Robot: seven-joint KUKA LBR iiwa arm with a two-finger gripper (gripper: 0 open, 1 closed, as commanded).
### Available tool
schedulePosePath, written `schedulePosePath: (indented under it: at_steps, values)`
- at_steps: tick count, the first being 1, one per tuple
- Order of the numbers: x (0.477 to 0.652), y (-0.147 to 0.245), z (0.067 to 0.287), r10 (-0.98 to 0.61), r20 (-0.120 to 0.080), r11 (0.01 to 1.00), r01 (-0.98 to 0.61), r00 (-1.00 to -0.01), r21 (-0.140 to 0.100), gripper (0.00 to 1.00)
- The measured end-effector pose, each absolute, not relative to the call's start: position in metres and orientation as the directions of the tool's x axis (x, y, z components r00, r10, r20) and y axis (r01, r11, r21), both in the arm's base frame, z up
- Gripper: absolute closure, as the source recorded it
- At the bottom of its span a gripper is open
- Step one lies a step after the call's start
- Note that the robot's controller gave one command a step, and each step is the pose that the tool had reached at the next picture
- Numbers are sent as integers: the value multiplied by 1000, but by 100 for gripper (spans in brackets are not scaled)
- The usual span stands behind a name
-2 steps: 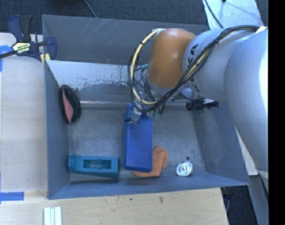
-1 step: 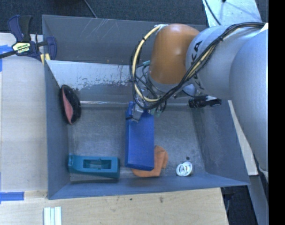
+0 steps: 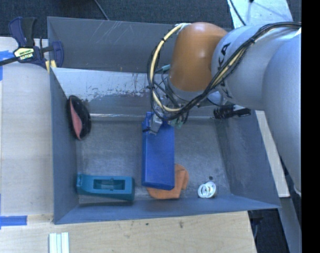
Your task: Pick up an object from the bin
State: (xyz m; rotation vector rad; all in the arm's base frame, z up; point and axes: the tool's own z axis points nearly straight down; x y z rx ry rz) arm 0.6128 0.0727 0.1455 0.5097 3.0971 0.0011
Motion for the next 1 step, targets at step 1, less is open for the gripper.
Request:
schedulePosePath:
  at_steps: [1]
  values:
    - [613, 72, 157, 320, -4, 947, 320, -947, 2, 100]
